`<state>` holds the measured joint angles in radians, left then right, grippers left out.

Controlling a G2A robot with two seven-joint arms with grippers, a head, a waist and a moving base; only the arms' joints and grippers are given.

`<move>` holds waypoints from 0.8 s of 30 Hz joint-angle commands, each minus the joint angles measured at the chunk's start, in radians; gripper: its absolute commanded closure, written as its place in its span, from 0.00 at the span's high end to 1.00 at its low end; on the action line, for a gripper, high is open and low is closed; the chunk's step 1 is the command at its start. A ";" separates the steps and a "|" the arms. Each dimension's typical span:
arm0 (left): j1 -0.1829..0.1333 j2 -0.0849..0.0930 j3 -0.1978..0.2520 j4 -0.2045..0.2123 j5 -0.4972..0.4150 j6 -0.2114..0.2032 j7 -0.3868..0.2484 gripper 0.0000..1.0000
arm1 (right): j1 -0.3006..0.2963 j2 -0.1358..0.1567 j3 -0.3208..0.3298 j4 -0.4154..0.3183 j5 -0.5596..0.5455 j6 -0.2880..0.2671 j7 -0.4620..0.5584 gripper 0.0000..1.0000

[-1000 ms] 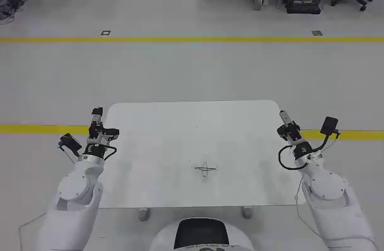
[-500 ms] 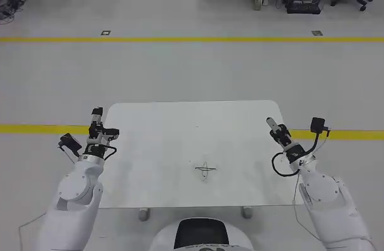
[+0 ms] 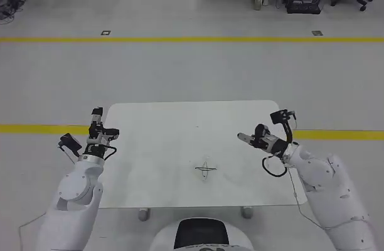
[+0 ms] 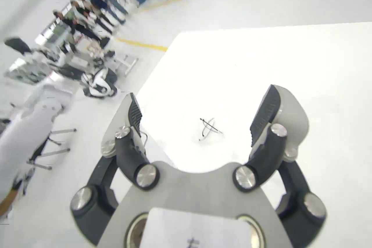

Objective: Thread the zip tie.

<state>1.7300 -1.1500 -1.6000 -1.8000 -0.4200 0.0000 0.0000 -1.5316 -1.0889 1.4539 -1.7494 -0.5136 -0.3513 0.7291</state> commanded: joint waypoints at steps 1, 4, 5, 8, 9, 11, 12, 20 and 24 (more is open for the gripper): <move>0.000 0.000 0.000 0.000 0.000 0.000 0.000 1.00 | 0.003 0.001 -0.005 -0.002 -0.010 0.011 0.013 1.00; 0.000 0.000 0.000 0.000 0.000 0.000 0.000 1.00 | 0.003 0.001 -0.005 -0.002 -0.010 0.011 0.013 1.00; 0.000 0.000 0.000 0.000 0.000 0.000 0.000 1.00 | 0.003 0.001 -0.005 -0.002 -0.010 0.011 0.013 1.00; 0.000 0.000 0.000 0.000 0.000 0.000 0.000 1.00 | 0.003 0.001 -0.005 -0.002 -0.010 0.011 0.013 1.00; 0.000 0.000 0.000 0.000 0.000 0.000 0.000 1.00 | 0.003 0.001 -0.005 -0.002 -0.010 0.011 0.013 1.00; 0.000 0.000 0.000 0.000 0.000 0.000 0.000 1.00 | 0.003 0.001 -0.005 -0.002 -0.010 0.011 0.013 1.00; 0.000 0.000 0.000 0.000 0.000 0.000 0.000 1.00 | 0.003 0.001 -0.005 -0.002 -0.010 0.011 0.013 1.00; 0.000 0.000 0.000 0.000 0.000 0.000 0.000 1.00 | 0.134 0.010 -0.062 0.004 -0.153 0.012 0.185 1.00; 0.000 0.000 0.000 0.000 0.000 0.000 0.000 1.00 | 0.251 0.007 -0.173 0.034 -0.238 0.011 0.320 1.00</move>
<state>1.7300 -1.1500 -1.6000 -1.8000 -0.4200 0.0000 0.0000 -1.3141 -1.0804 1.3161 -1.7241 -0.7310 -0.3401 1.0136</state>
